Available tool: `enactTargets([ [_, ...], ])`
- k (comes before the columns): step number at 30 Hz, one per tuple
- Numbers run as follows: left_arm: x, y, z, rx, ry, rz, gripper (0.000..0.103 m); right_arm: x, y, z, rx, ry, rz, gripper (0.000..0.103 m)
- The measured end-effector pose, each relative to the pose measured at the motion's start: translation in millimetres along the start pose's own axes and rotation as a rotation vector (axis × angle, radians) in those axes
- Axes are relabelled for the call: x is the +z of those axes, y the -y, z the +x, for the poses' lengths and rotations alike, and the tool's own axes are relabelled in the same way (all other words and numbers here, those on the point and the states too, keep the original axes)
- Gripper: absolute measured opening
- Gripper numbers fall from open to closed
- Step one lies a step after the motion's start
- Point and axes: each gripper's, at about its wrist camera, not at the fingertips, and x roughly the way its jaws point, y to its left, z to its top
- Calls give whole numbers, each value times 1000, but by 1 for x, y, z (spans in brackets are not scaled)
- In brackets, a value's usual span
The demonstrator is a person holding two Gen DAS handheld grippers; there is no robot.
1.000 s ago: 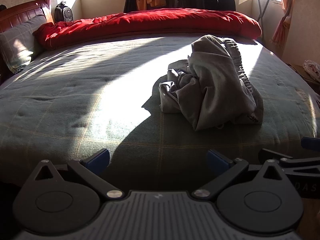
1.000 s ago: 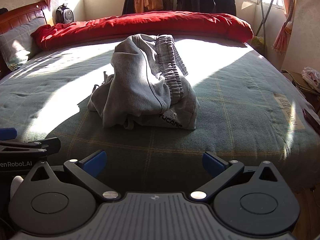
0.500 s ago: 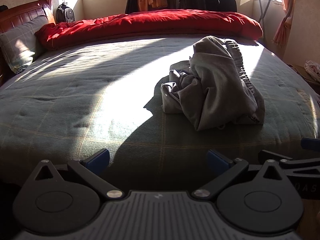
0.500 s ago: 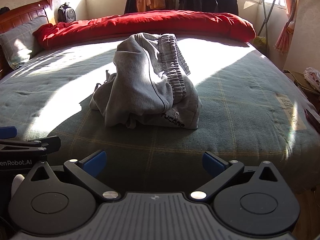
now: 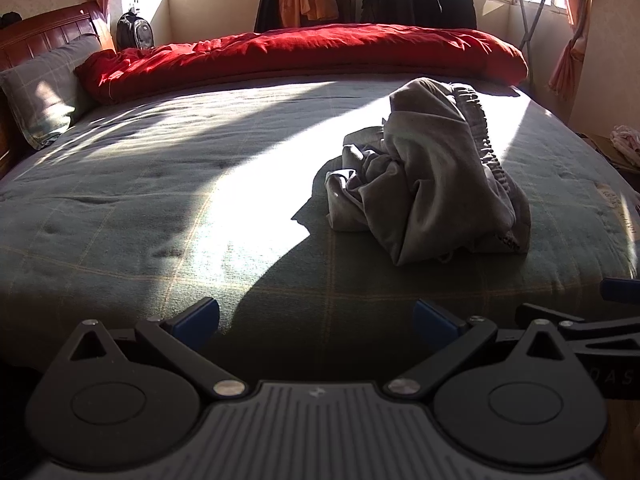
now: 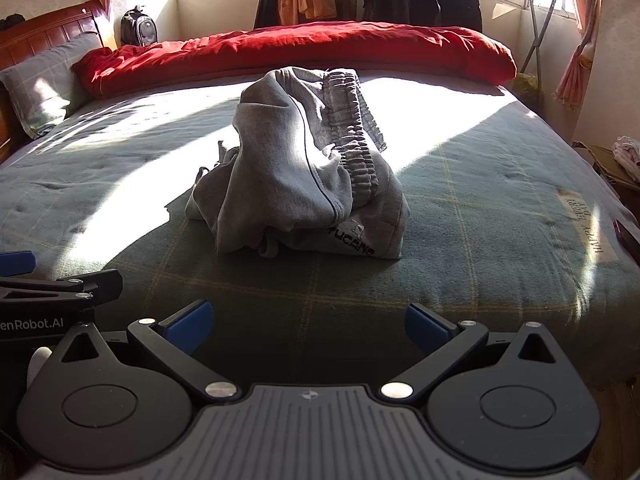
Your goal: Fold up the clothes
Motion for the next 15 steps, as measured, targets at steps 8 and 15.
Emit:
enactTargets([
  [8, 1, 6, -2, 1, -1, 9, 102, -1, 5, -4, 12, 11, 8, 103],
  [15, 2, 7, -1, -10, 9, 11, 102, 1, 8, -3, 14, 12, 13, 103],
])
